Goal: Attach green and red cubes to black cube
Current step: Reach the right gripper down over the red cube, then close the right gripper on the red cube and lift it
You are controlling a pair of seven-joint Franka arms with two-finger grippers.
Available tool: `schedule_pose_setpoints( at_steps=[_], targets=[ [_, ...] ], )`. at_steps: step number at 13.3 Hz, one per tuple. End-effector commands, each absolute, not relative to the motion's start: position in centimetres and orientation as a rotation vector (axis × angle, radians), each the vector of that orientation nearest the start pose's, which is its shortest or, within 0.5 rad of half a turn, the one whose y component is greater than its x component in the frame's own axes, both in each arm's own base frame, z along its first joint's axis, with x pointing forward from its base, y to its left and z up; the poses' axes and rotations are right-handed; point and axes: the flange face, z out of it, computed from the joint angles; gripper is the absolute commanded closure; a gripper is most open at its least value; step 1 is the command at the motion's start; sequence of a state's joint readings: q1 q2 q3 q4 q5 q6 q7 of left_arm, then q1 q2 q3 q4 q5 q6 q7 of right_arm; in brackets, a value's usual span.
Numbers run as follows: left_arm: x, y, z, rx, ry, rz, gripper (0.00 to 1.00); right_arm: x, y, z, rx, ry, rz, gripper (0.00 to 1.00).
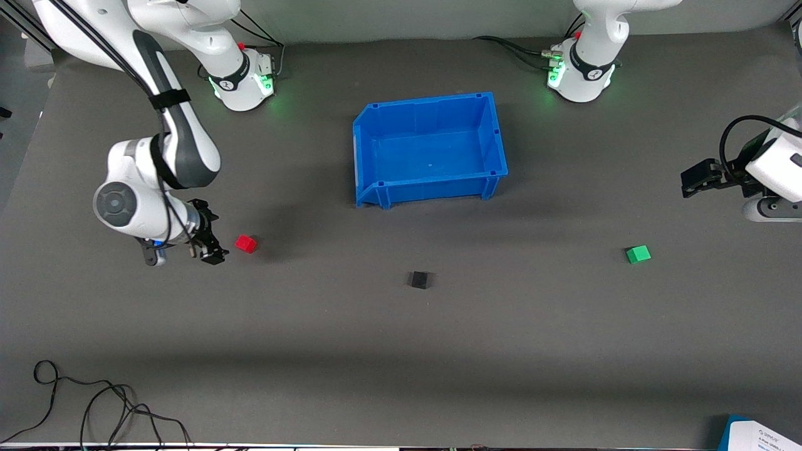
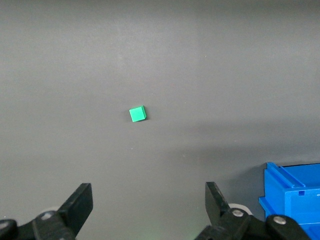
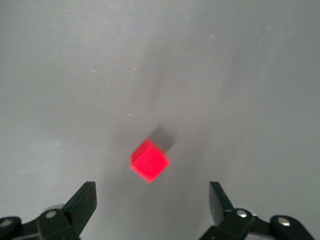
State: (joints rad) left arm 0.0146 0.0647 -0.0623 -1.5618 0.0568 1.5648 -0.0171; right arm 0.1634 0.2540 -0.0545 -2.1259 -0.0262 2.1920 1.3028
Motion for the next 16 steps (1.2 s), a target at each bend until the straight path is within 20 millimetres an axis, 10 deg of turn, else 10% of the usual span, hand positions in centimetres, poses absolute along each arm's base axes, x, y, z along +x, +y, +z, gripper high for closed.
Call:
schedule_pose_setpoints(
  at_steps=[1, 8, 16],
  targets=[
    [57.1, -1.9, 59.7, -3.095, 0.066, 0.069, 0.0, 53.8, 5.8, 26.1, -2.879, 1.608, 0.18, 0.01],
    [57.1, -1.9, 59.7, -3.095, 0.066, 0.069, 0.0, 54.8, 5.1, 22.0, -3.073, 1.039, 0.141, 0.01],
    [57.1, -1.9, 59.7, -3.095, 0.066, 0.069, 0.0, 54.4, 5.6, 17.7, -3.049, 1.024, 0.153, 0.1]
  ],
)
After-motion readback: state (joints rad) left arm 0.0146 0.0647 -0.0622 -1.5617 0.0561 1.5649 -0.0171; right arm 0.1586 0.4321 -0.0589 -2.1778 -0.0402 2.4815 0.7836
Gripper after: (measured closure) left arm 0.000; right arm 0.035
